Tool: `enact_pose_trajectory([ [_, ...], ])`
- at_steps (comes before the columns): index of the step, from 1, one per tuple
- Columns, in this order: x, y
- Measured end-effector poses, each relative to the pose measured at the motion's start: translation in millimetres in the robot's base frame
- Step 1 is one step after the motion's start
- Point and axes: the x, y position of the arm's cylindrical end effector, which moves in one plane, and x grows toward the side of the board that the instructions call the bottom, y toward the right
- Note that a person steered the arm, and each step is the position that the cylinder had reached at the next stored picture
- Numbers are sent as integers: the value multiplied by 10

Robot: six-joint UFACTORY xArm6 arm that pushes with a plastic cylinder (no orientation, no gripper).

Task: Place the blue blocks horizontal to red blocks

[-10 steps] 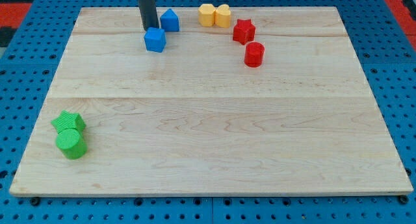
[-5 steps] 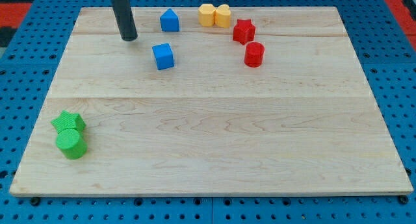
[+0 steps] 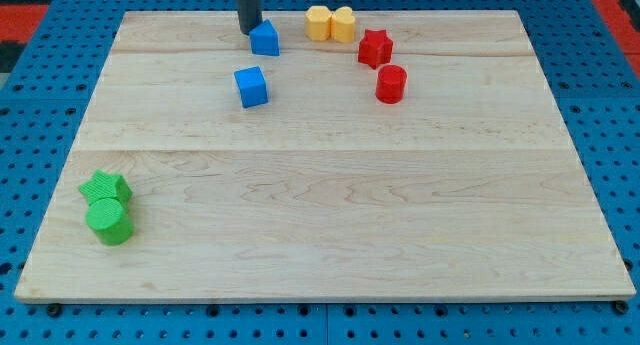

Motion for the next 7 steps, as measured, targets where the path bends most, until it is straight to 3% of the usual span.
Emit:
enact_pose_trajectory([
  [1,47,-112],
  [2,270,-857],
  [3,688,-1242],
  [5,1913,-1617],
  [7,2298,-1832],
])
